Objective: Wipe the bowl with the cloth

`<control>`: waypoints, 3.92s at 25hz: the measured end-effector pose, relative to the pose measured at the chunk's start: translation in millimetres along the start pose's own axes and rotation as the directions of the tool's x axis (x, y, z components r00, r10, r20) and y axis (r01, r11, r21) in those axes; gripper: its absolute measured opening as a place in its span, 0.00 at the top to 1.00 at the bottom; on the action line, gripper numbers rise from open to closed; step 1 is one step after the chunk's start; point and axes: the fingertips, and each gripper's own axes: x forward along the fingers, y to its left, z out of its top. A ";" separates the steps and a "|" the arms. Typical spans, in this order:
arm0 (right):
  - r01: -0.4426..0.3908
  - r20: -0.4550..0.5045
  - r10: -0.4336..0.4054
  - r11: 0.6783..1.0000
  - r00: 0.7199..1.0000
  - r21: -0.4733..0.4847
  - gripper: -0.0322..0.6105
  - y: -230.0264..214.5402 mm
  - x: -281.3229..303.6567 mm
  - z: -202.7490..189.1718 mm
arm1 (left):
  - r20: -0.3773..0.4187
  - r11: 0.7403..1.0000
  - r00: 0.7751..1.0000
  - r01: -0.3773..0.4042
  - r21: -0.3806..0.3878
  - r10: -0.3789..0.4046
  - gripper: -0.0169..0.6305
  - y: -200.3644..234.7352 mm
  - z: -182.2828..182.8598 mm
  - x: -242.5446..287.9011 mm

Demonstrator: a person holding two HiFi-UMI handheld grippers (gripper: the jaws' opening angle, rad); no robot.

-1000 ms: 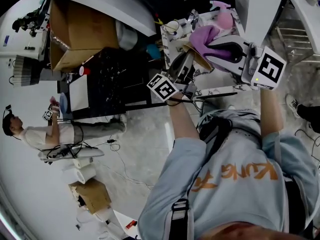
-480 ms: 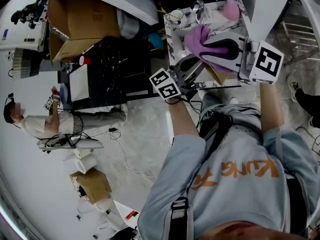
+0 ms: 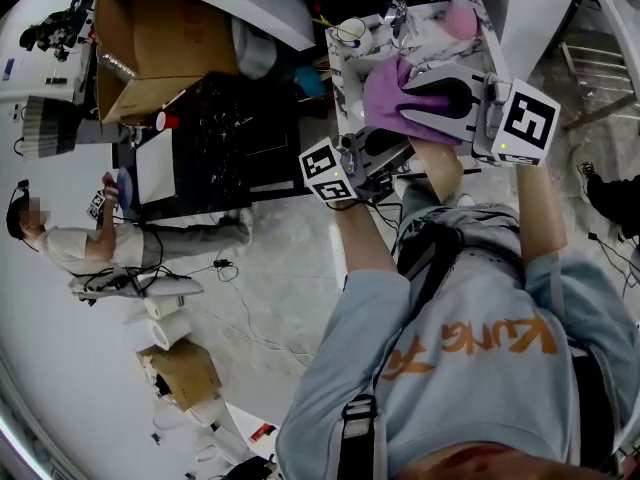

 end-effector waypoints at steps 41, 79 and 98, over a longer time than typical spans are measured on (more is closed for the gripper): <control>-0.197 -0.120 0.194 0.980 0.974 -0.011 0.83 37.9 11.7 -27.6 | 0.604 0.898 0.673 -0.235 -0.371 0.426 0.92 80.3 35.3 -110.7; 0.018 0.137 -0.031 0.995 0.990 0.098 0.84 -5.1 -15.5 9.6 | 0.479 0.975 0.877 0.125 -0.184 -0.022 0.93 14.4 18.7 -29.0; 0.214 -0.182 -0.206 0.977 0.962 0.024 0.83 -27.4 -11.3 -55.2 | 0.585 0.901 0.687 -0.290 -0.324 0.432 0.93 77.9 42.2 -90.3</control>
